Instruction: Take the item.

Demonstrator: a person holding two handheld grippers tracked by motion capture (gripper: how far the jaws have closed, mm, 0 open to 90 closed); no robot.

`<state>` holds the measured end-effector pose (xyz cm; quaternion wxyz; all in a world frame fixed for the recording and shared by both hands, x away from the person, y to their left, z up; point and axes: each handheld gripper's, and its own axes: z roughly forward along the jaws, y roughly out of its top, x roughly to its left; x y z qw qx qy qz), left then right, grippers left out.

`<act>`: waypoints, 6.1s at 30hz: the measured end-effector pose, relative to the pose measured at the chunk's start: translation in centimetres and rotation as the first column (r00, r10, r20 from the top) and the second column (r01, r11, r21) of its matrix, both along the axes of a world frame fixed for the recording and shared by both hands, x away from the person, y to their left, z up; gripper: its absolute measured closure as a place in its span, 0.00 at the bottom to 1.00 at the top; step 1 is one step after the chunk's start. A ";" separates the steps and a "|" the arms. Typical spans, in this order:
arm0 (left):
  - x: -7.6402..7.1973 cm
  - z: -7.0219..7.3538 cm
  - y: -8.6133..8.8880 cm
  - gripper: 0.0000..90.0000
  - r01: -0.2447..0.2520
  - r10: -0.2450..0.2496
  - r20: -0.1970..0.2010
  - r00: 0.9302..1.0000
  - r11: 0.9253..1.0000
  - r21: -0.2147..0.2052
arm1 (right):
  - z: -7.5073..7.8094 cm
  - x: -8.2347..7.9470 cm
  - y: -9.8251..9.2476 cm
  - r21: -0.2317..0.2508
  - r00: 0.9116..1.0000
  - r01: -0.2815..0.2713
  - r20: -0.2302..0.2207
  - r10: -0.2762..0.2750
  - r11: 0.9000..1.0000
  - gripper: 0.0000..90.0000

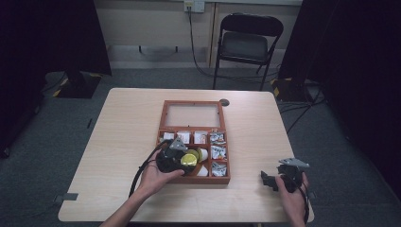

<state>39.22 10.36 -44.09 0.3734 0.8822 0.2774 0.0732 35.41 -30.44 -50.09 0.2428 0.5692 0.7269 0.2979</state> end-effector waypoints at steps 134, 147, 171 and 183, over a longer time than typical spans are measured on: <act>2.2 5.4 17.0 0.42 -0.354 0.377 0.096 0.921 0.915 -0.195 | 0.0 0.0 0.0 0.000 1.000 -0.001 0.000 0.001 1.000 0.00; 3.5 2.5 17.8 0.42 -0.399 0.410 0.043 0.911 0.903 -0.157 | 0.0 0.0 0.0 0.000 1.000 -0.001 0.000 0.001 1.000 0.00; 4.9 -2.1 16.5 0.42 -0.387 0.386 -0.025 0.922 0.921 -0.039 | 0.0 0.0 0.0 0.000 1.000 -0.002 0.000 0.002 1.000 0.00; 5.2 -3.1 15.0 0.42 -0.357 0.357 -0.044 0.933 0.934 0.011 | 0.0 0.0 0.0 0.000 1.000 -0.002 0.000 0.002 1.000 0.00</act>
